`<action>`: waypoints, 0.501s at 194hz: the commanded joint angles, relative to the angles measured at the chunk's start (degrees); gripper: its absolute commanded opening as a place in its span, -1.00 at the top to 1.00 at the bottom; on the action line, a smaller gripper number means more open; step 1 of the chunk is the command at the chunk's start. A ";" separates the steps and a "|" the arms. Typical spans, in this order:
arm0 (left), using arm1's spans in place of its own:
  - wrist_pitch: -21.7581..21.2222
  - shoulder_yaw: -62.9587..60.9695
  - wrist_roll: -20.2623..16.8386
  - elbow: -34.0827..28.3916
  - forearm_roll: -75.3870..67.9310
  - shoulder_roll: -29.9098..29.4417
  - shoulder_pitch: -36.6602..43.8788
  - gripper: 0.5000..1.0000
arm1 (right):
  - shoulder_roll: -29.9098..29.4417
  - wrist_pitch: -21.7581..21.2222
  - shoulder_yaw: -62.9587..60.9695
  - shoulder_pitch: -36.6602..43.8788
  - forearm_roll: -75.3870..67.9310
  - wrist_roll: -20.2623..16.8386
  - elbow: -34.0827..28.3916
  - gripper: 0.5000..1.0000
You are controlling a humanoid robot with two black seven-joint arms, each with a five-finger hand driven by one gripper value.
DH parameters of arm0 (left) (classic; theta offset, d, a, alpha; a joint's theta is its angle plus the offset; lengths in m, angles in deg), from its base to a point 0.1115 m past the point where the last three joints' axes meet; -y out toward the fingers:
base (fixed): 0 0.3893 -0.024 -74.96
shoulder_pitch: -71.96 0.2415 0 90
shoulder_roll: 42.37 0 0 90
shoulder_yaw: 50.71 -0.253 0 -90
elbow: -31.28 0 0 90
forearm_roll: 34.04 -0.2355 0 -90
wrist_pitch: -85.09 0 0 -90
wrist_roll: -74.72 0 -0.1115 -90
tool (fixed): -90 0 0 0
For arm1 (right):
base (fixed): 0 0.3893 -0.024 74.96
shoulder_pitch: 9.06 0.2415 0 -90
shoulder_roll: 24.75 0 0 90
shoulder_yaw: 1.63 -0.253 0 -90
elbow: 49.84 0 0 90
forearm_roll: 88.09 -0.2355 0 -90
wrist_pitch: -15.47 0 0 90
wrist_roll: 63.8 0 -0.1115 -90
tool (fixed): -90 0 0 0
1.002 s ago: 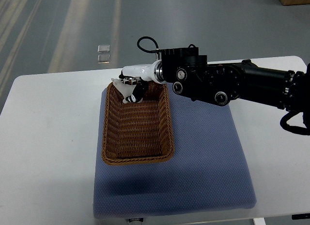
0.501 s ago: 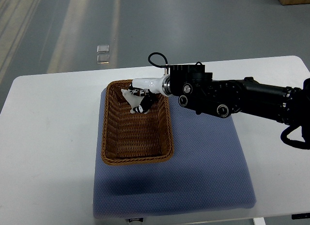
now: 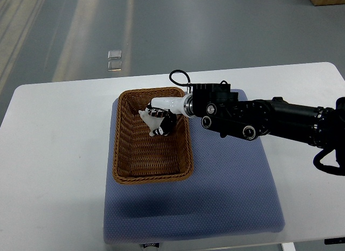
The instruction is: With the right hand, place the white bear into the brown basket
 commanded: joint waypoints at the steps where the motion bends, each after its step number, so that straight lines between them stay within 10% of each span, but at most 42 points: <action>1: -0.04 0.00 0.08 -0.02 -0.01 0.00 0.00 -1.00 | 0.00 -0.33 0.07 0.09 0.00 0.00 -0.02 -0.41; 97: -0.04 0.09 -0.01 -0.29 -0.01 0.00 0.00 -1.00 | 0.00 0.02 -12.14 2.91 -1.05 0.17 -0.02 -0.66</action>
